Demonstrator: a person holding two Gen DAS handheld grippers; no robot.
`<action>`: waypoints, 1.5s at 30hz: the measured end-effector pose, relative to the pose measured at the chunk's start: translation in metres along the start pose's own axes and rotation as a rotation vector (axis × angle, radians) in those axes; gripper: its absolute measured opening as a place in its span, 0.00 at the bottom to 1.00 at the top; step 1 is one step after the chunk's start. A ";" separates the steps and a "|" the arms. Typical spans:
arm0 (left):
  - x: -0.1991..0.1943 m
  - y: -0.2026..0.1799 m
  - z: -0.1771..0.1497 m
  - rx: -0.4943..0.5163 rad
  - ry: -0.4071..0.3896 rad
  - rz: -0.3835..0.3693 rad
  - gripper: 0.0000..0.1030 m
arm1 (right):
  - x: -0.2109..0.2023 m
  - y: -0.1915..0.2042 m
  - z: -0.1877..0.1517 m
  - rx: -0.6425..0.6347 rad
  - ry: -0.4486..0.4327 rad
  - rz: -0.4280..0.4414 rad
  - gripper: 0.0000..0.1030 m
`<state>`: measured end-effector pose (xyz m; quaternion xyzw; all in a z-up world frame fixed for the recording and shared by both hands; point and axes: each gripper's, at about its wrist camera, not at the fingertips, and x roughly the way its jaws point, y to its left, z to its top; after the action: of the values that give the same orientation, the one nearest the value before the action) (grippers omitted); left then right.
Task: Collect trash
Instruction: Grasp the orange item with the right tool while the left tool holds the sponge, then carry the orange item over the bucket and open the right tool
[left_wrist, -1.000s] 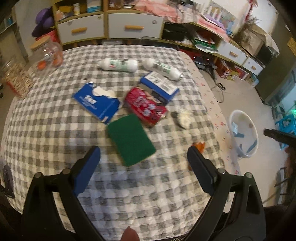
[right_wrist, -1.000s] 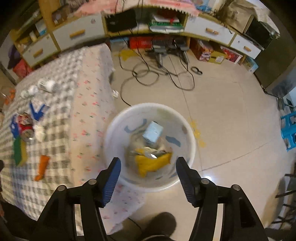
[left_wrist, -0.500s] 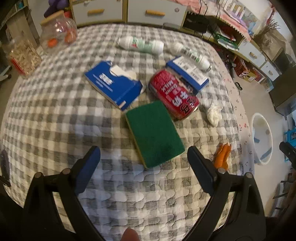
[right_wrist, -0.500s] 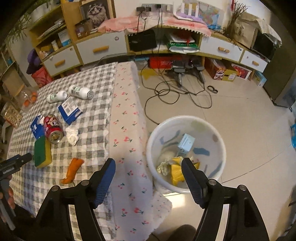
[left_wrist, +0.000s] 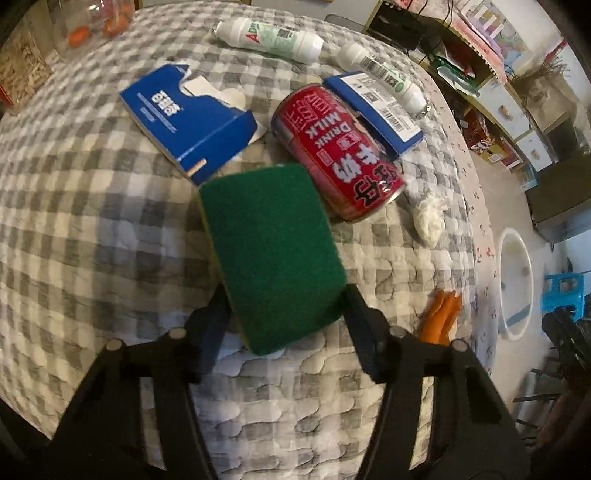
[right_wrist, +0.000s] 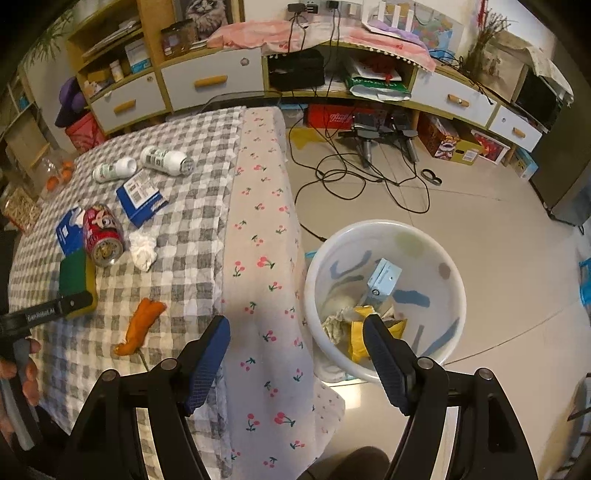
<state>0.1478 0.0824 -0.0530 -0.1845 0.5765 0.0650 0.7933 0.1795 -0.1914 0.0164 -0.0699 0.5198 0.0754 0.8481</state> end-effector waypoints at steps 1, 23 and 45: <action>-0.003 -0.002 -0.002 0.016 -0.005 0.008 0.55 | 0.000 0.002 -0.001 -0.008 0.001 0.002 0.74; -0.056 0.025 -0.028 0.108 -0.088 -0.008 0.52 | 0.050 0.117 -0.009 -0.128 0.140 0.179 0.74; -0.062 0.033 -0.040 0.103 -0.079 -0.006 0.53 | 0.069 0.134 -0.011 -0.168 0.133 0.178 0.18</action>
<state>0.0814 0.1049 -0.0127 -0.1424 0.5469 0.0401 0.8240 0.1740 -0.0584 -0.0558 -0.0989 0.5711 0.1889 0.7927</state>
